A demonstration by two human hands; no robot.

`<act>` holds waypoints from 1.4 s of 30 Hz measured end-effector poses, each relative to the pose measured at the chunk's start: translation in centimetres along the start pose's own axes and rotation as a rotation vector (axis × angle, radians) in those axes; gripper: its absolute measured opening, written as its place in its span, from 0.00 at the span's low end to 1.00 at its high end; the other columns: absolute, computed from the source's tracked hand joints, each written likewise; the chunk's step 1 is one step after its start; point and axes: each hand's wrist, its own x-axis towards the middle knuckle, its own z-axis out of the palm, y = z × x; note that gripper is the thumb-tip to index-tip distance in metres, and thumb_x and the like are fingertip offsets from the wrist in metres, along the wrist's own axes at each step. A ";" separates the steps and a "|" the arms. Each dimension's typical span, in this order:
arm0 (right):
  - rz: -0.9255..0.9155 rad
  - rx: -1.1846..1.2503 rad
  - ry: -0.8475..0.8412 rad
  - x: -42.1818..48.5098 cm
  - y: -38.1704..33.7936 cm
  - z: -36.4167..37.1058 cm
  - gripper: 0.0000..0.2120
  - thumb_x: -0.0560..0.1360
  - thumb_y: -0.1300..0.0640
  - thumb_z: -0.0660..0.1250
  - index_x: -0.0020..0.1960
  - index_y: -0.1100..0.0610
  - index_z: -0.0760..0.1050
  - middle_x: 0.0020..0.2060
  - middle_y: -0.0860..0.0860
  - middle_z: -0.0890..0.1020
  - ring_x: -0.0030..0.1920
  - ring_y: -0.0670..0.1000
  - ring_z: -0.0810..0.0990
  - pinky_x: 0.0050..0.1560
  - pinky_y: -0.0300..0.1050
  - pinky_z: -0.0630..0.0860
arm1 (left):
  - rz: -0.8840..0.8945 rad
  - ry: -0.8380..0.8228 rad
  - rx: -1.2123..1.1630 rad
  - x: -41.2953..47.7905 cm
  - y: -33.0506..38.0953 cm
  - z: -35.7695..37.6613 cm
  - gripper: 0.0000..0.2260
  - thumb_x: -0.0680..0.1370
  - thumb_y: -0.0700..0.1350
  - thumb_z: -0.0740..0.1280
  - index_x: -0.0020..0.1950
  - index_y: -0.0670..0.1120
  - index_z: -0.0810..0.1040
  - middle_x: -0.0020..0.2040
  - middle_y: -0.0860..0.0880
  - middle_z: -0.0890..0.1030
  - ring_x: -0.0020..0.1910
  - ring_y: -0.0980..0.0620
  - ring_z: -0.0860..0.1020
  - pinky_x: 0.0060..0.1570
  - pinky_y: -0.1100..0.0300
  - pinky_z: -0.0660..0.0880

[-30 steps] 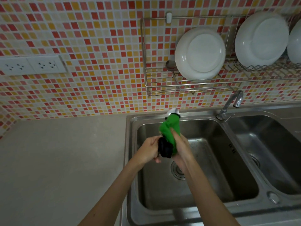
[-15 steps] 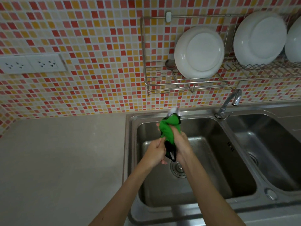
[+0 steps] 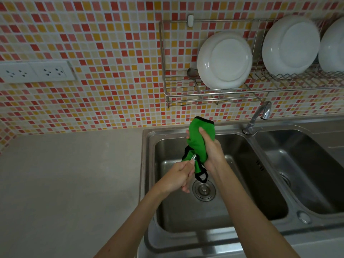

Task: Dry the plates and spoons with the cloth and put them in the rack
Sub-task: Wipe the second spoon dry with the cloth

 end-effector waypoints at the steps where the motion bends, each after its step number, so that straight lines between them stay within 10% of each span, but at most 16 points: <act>1: -0.006 -0.005 -0.016 -0.3 0.3 0.1 0.16 0.75 0.53 0.66 0.55 0.64 0.78 0.46 0.59 0.84 0.41 0.54 0.83 0.40 0.44 0.78 | -0.002 0.026 -0.006 0.1 0.1 0.0 0.18 0.84 0.47 0.49 0.34 0.45 0.64 0.16 0.54 0.65 0.15 0.60 0.64 0.23 0.67 0.72; 10: 0.071 -0.051 -0.216 -2.2 2.7 -0.4 0.18 0.77 0.56 0.63 0.62 0.66 0.73 0.56 0.60 0.81 0.53 0.56 0.81 0.54 0.48 0.78 | -0.127 0.162 -0.065 0.2 -0.4 -0.6 0.18 0.82 0.38 0.51 0.31 0.44 0.64 0.14 0.53 0.64 0.14 0.60 0.64 0.23 0.66 0.73; 16: -0.016 0.117 -0.083 -0.9 -1.0 -0.4 0.15 0.77 0.51 0.63 0.53 0.62 0.78 0.50 0.60 0.83 0.41 0.53 0.84 0.34 0.42 0.79 | -0.038 -0.014 -0.061 -0.8 0.2 0.7 0.18 0.83 0.49 0.51 0.34 0.47 0.64 0.18 0.55 0.64 0.16 0.60 0.64 0.24 0.67 0.73; 25: -0.028 -0.043 -0.212 -2.8 3.2 -0.6 0.15 0.79 0.53 0.60 0.56 0.63 0.78 0.50 0.58 0.84 0.50 0.53 0.83 0.50 0.42 0.79 | -0.124 0.177 -0.006 0.4 0.6 -0.2 0.19 0.81 0.35 0.49 0.30 0.43 0.65 0.14 0.53 0.65 0.14 0.60 0.67 0.24 0.64 0.74; 32: -0.127 -0.028 -0.154 -1.8 0.0 -1.0 0.14 0.79 0.54 0.60 0.54 0.63 0.78 0.43 0.54 0.86 0.42 0.50 0.84 0.43 0.44 0.81 | -0.118 0.022 -0.087 -1.7 0.2 -0.1 0.19 0.83 0.49 0.51 0.40 0.45 0.76 0.26 0.53 0.80 0.24 0.59 0.77 0.26 0.65 0.77; 42: -0.091 -0.051 -0.145 -2.6 2.1 -1.8 0.13 0.79 0.53 0.60 0.53 0.60 0.78 0.44 0.54 0.86 0.43 0.52 0.84 0.43 0.46 0.81 | -0.146 0.070 0.022 -2.5 -2.0 0.2 0.19 0.83 0.48 0.52 0.34 0.47 0.72 0.20 0.55 0.71 0.19 0.61 0.70 0.20 0.69 0.65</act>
